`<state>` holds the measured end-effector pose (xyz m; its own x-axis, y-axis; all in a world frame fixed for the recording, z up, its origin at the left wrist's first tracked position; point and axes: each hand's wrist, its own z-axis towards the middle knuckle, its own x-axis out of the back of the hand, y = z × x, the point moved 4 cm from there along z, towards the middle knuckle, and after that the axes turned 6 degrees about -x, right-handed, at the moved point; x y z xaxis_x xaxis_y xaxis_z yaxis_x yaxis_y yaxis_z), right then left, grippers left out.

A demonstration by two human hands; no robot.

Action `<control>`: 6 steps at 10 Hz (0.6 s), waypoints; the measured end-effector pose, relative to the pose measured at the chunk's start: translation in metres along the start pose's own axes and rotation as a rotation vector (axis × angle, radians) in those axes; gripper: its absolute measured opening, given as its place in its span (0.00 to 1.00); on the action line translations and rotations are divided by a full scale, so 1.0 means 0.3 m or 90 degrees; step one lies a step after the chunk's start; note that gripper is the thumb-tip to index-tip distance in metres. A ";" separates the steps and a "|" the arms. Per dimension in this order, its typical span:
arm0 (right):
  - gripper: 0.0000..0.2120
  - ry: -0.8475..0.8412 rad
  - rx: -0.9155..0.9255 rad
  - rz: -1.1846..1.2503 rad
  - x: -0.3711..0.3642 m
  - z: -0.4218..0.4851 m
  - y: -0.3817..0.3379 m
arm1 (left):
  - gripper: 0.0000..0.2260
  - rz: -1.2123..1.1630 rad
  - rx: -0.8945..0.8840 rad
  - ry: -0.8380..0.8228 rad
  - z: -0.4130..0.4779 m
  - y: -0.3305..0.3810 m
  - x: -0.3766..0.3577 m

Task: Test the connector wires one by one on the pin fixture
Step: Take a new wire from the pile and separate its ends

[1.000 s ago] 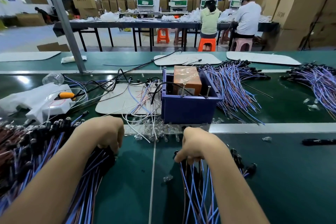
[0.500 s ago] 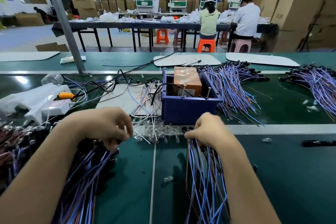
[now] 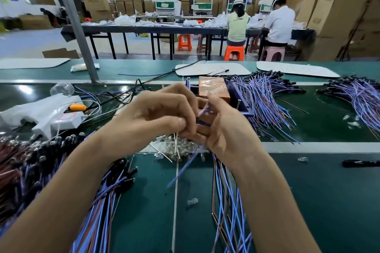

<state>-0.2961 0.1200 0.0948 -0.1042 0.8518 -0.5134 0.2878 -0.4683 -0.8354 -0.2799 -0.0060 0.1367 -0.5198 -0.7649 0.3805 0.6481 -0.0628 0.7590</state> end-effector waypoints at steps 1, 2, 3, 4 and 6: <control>0.20 0.045 0.046 -0.007 0.002 -0.013 -0.011 | 0.08 -0.003 0.028 -0.054 -0.012 -0.005 -0.001; 0.20 0.075 0.070 -0.058 -0.026 -0.012 0.012 | 0.11 -0.007 0.138 0.010 -0.032 -0.047 0.043; 0.18 0.080 0.090 -0.079 -0.022 -0.005 0.015 | 0.11 0.067 0.193 -0.090 -0.066 -0.075 0.056; 0.17 0.074 0.077 -0.009 0.006 -0.019 -0.017 | 0.15 0.088 0.258 -0.167 -0.096 -0.091 0.055; 0.17 0.015 0.092 -0.181 0.027 -0.060 -0.062 | 0.12 0.100 0.247 -0.171 -0.054 -0.060 0.027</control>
<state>-0.2851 0.1400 0.1098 -0.1387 0.9576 -0.2527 0.1113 -0.2384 -0.9648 -0.2867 -0.0216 0.1176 -0.5905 -0.5499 0.5907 0.5024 0.3223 0.8023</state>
